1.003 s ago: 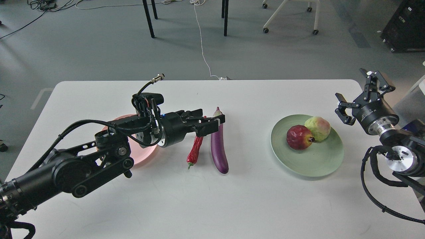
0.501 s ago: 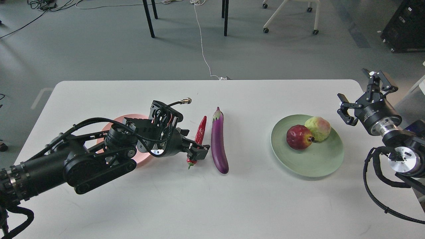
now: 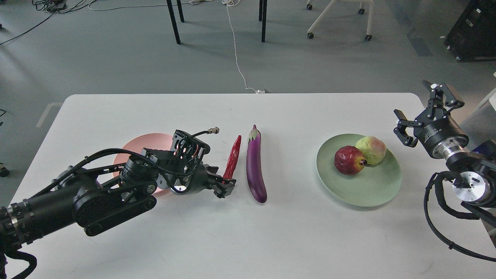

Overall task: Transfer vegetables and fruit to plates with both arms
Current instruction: 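Reach the left gripper to the red chili pepper and grasp it, then lift the chili pepper onto the pink plate and release, then reach the left gripper to the purple eggplant and grasp it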

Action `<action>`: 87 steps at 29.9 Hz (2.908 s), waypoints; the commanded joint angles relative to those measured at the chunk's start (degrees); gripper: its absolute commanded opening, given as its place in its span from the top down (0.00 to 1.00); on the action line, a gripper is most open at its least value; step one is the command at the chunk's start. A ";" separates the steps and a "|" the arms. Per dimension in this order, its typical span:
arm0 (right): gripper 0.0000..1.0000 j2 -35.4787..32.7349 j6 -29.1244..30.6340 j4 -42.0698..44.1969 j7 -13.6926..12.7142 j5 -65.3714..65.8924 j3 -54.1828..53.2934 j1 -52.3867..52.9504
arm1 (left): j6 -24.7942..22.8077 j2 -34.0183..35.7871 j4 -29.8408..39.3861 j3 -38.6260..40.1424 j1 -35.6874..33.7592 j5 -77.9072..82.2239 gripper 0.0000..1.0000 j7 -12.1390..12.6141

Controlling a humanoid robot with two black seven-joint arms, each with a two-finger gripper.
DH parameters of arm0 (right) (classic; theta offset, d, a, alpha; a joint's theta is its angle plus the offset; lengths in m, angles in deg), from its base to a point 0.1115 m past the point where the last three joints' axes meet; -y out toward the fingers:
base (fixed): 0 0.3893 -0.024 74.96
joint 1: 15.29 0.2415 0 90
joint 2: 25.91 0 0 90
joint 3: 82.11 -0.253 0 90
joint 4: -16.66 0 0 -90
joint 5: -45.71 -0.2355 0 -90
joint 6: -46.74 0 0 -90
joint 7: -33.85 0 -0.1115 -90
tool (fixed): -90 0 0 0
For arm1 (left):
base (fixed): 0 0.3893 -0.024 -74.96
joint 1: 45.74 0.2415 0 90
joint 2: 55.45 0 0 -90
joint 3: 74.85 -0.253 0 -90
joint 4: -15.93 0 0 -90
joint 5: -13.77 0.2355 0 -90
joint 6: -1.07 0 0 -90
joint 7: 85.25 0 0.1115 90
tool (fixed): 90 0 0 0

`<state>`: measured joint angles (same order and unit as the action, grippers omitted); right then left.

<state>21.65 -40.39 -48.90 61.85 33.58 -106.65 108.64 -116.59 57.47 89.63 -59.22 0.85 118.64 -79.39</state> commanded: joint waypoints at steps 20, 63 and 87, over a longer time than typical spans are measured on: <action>0.03 0.25 -0.14 0.00 0.00 0.09 0.28 -0.09 | 1.13 11.42 0.83 9.95 0.79 -14.42 0.87 3.11; 0.03 -0.54 -0.23 -0.18 0.00 1.32 0.64 -0.18 | 1.30 -11.58 -5.40 11.62 -0.35 -11.80 0.00 6.62; 0.03 -1.42 -0.23 -0.53 0.00 1.32 0.28 -0.79 | 4.38 -20.37 -15.96 2.74 -2.90 -9.07 0.70 10.31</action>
<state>20.24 -40.62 -49.39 61.85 34.90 -106.32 107.95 -112.14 37.02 73.67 -56.28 -2.33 109.49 -70.08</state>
